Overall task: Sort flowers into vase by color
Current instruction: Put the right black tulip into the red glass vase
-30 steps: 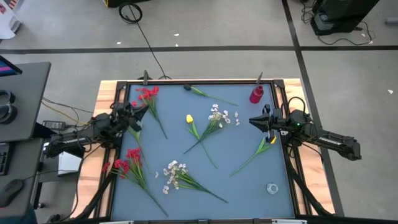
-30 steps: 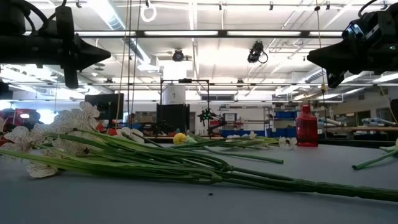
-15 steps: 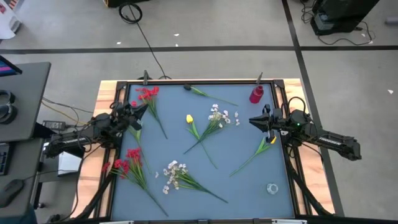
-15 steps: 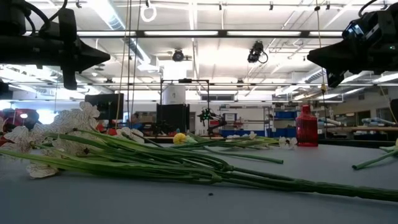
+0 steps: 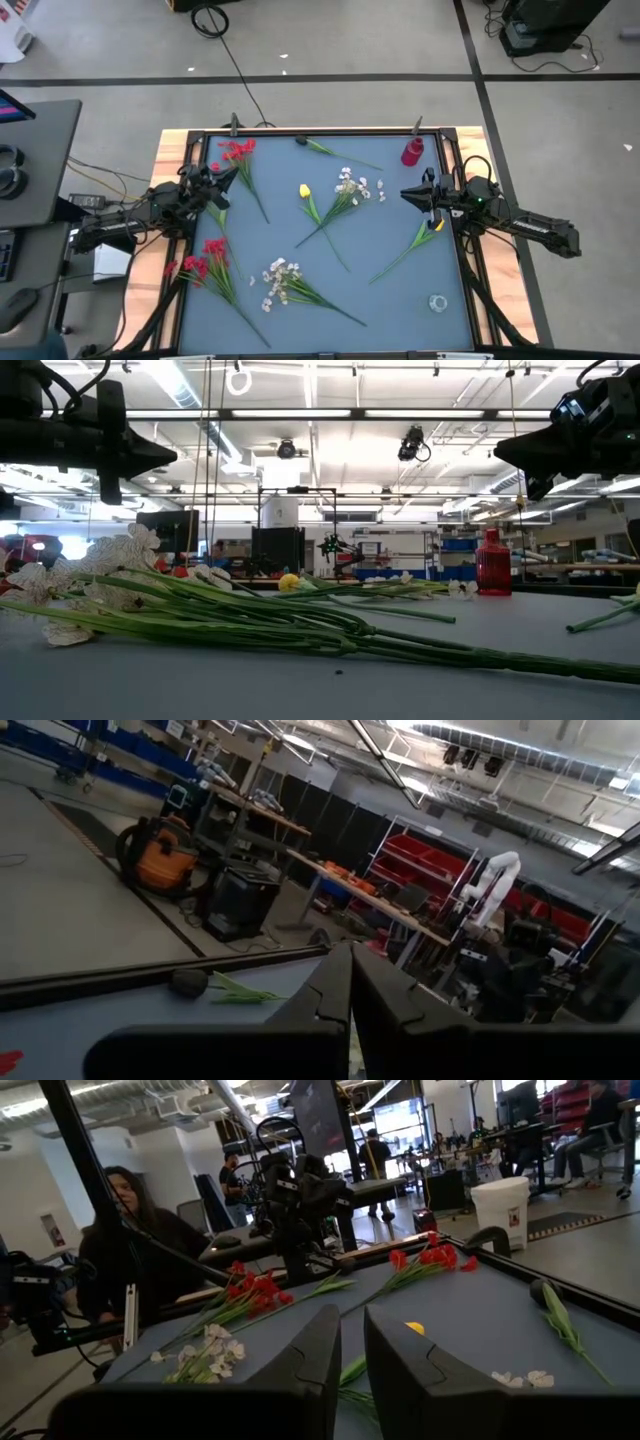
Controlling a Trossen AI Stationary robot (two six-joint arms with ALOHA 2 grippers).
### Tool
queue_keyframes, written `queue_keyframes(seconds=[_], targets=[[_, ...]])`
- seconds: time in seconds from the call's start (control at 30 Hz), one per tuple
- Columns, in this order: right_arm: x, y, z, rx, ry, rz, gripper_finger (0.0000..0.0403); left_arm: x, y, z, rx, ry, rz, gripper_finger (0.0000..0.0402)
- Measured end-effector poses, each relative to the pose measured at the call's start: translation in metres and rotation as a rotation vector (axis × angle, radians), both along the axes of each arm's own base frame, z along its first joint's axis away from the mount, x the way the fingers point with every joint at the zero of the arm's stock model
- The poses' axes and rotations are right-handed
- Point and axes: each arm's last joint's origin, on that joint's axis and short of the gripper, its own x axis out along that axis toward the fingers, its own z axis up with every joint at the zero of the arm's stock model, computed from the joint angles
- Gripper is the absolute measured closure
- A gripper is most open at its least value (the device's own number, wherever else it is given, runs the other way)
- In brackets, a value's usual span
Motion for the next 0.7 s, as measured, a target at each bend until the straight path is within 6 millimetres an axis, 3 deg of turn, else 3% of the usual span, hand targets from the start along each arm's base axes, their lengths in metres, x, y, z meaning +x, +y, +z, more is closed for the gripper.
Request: queue_keyframes(seconds=[0.17,0.47,0.6,0.7], targets=[[0.000,0.000,0.000,0.000,-0.001,0.000,0.0343,0.000,0.000,0.000,0.009,0.006,0.001,0.0361],[0.000,-0.001,0.000,-0.078,0.009,-0.012,0.0343,0.000,-0.002,0.006,0.018,0.040,-0.071,0.0230],[-0.001,-0.001,0.004,-0.093,-0.025,-0.025,0.0343,0.000,-0.003,0.018,0.022,0.070,-0.103,0.0211],[-0.002,0.000,0.013,0.025,-0.142,-0.014,0.0344,0.001,-0.003,0.024,0.014,0.117,-0.127,0.0209]])
